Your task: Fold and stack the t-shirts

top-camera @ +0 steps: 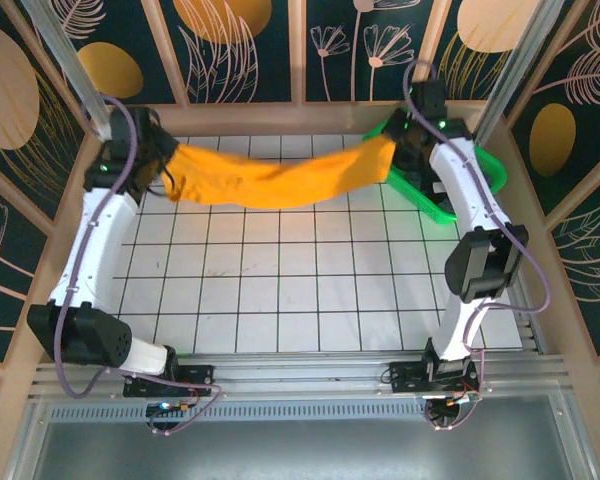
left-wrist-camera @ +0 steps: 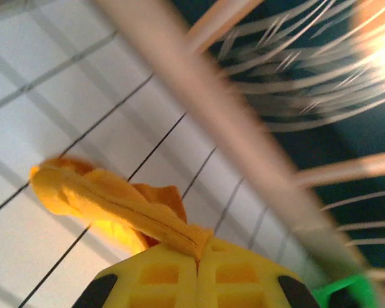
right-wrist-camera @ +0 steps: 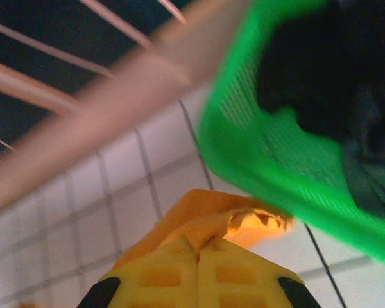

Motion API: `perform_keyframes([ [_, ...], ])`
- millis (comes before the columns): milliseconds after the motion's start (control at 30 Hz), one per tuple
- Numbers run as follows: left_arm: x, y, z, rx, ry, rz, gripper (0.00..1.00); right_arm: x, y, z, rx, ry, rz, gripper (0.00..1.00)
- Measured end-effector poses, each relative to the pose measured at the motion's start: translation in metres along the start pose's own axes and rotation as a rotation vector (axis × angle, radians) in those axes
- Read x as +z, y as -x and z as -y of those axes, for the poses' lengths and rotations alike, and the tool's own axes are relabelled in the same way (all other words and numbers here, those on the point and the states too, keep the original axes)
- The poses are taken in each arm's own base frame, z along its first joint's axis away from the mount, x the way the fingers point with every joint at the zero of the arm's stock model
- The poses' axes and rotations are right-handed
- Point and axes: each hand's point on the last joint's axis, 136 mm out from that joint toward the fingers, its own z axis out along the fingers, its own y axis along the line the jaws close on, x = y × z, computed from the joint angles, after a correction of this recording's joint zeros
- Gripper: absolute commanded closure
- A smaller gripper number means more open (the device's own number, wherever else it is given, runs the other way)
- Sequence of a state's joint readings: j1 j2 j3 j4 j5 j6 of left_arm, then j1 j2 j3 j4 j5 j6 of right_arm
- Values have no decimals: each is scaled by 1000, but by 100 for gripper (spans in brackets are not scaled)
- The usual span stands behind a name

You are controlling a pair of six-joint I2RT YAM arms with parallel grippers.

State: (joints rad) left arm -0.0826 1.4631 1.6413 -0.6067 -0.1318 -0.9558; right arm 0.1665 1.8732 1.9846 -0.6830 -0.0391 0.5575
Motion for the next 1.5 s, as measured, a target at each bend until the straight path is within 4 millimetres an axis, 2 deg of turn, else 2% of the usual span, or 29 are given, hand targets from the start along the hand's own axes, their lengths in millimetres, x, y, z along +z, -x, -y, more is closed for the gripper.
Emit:
perform_keyframes([
  [100,-35,52,44,-29,-97,149,100,-26,46,-27,16,85,99,100],
  [200,-70,82,62,-53,-146,251,100,-50,67,-39,24,135,150,100],
  [267,-88,90,62,-63,-153,290,100,-65,67,-43,21,158,161,100],
  [333,-106,96,57,-71,-151,324,100,-78,57,-41,18,174,153,100],
  [433,-139,104,48,-89,-159,385,100,-109,39,-35,12,204,156,100],
  [533,-182,115,43,-114,-195,458,100,-155,32,-37,1,270,223,100],
  [600,-210,124,43,-131,-228,505,100,-194,35,-46,-13,339,292,100],
  [700,-230,134,50,-148,-258,539,100,-234,48,-63,-34,435,382,100],
  [767,-226,136,54,-150,-256,537,100,-241,55,-73,-42,478,409,100],
  [833,-209,135,56,-143,-227,514,100,-233,58,-83,-48,513,402,100],
  [900,-171,129,57,-122,-167,460,100,-209,58,-93,-54,532,368,100],
  [933,-153,127,57,-113,-144,437,100,-191,56,-97,-56,535,340,100],
  [1000,-102,119,53,-89,-75,368,100,-144,46,-103,-56,528,255,100],
  [1100,-27,104,30,-68,34,251,100,-81,32,-110,-44,514,145,100],
  [1167,10,100,15,-66,83,188,100,-50,27,-114,-40,509,96,100],
  [1233,33,104,10,-67,103,156,100,-32,30,-119,-37,509,78,100],
  [1267,41,110,13,-68,95,153,100,-26,34,-123,-37,512,75,100],
  [1333,40,126,25,-70,60,174,100,-26,46,-132,-42,529,93,100],
  [1400,22,144,44,-73,-5,221,100,-36,58,-142,-48,551,122,100],
  [1500,-29,161,65,-76,-90,288,100,-63,75,-152,-54,584,174,100],
])
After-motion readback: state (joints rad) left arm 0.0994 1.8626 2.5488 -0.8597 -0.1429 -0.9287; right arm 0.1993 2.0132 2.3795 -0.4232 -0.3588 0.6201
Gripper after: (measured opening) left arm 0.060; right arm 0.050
